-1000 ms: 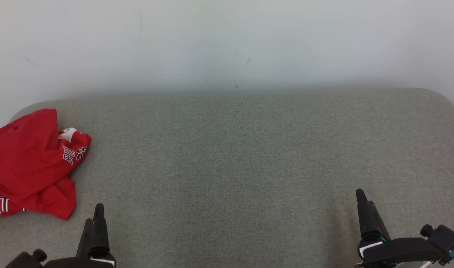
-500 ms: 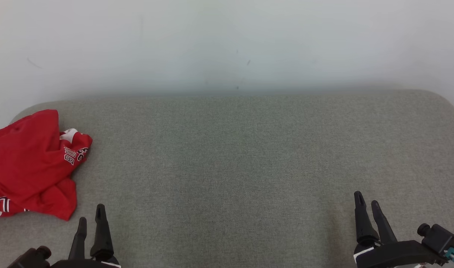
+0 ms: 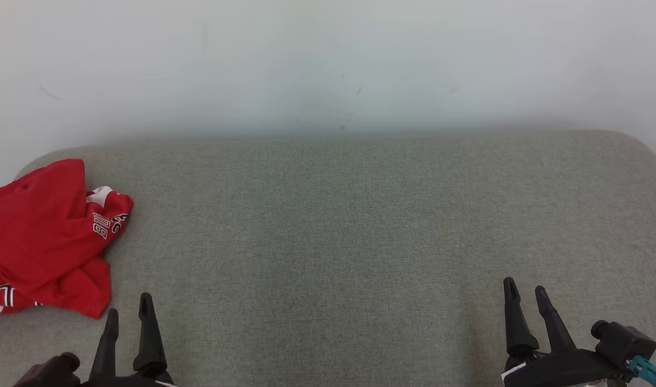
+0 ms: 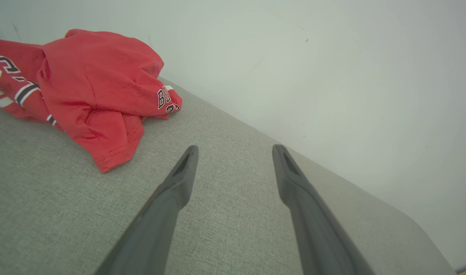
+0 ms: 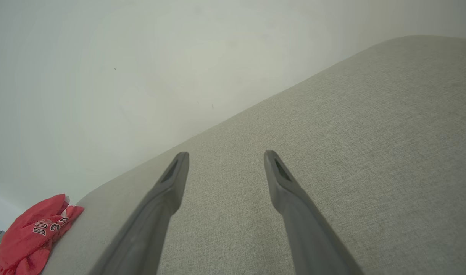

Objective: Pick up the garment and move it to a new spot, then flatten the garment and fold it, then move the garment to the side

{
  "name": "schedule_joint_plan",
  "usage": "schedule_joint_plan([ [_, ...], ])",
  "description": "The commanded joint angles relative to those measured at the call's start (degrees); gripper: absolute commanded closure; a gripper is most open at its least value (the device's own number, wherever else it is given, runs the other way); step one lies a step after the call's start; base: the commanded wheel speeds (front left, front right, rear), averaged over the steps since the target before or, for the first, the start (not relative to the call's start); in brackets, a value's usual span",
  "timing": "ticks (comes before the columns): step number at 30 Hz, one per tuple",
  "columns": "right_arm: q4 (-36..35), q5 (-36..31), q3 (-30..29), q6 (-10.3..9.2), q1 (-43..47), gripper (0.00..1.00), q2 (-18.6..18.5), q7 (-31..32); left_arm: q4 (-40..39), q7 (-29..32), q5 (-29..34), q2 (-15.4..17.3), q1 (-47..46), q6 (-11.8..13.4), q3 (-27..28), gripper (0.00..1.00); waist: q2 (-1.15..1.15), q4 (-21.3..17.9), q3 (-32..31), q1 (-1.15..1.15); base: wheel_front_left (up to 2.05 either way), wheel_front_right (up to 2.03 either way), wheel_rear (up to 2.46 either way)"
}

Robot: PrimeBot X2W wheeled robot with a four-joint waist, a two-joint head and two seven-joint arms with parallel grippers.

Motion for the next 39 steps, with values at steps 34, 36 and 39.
schedule_joint_plan([
  [34, -1.70, -19.88, -0.74, 0.24, 0.49, 0.00, -0.27, -5.16, -3.81, -5.21, 19.77, 2.55, 2.22, -2.58, -1.37, 0.00, 0.00, -0.08, -0.33, 0.00, 0.00, 0.00, 0.00],
  [36, -1.68, -20.67, -0.73, 0.24, 0.65, 0.00, -0.27, -5.45, -4.10, -5.44, 20.60, 2.67, 2.42, -2.73, -1.33, 0.00, 0.00, -0.07, -0.39, 0.00, 0.00, 0.00, 0.00],
  [39, -1.74, -21.81, -0.74, 0.25, 0.86, 0.00, -0.27, -5.78, -4.26, -5.81, 21.71, 2.89, 2.54, -2.89, -1.29, 0.00, 0.00, -0.04, -0.48, 0.00, 0.00, 0.00, 0.00],
])
